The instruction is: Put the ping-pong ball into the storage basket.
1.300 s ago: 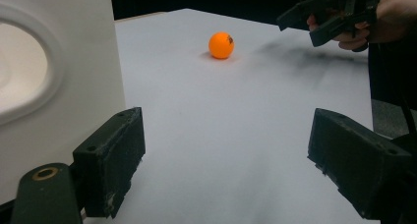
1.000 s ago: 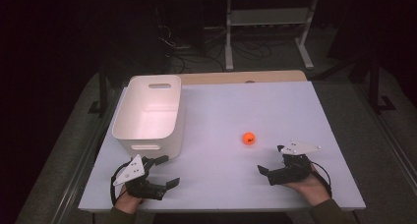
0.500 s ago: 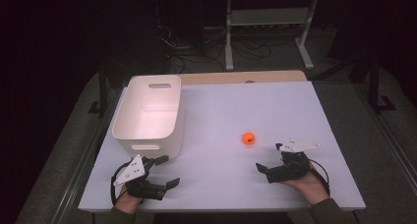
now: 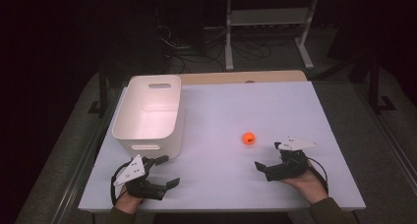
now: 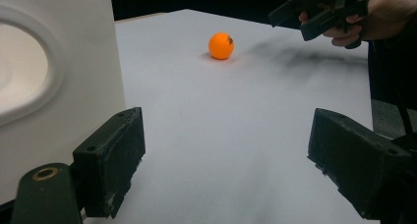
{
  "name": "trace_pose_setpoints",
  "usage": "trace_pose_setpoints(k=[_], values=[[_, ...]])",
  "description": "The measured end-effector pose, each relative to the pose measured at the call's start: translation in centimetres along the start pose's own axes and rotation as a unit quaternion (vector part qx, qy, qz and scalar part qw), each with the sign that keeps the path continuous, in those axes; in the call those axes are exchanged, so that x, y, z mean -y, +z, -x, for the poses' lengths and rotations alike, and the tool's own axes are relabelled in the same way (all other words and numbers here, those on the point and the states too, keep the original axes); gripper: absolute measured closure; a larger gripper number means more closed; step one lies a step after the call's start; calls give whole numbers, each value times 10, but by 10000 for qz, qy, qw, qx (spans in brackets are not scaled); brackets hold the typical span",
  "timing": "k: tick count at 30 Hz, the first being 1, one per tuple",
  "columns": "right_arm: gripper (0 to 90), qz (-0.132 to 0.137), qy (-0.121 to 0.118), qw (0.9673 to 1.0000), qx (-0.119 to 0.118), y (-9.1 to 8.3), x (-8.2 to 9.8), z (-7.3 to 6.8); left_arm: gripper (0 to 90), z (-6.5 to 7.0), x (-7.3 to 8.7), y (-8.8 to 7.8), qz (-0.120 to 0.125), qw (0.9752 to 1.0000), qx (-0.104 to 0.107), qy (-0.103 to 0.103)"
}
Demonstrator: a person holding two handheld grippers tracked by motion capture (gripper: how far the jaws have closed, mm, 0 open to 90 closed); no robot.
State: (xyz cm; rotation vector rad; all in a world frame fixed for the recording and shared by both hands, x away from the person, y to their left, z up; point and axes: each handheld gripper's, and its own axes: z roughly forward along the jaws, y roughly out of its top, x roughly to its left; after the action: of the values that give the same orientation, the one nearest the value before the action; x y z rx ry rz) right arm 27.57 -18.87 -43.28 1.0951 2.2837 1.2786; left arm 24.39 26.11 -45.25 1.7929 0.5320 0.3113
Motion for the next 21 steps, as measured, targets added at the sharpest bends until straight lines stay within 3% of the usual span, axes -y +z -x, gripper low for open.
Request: trace_pose_setpoints(k=[21], values=[[0,26,72,10000,10,4,-9,5,140,0,0,0,14,10000,-9,-6]])
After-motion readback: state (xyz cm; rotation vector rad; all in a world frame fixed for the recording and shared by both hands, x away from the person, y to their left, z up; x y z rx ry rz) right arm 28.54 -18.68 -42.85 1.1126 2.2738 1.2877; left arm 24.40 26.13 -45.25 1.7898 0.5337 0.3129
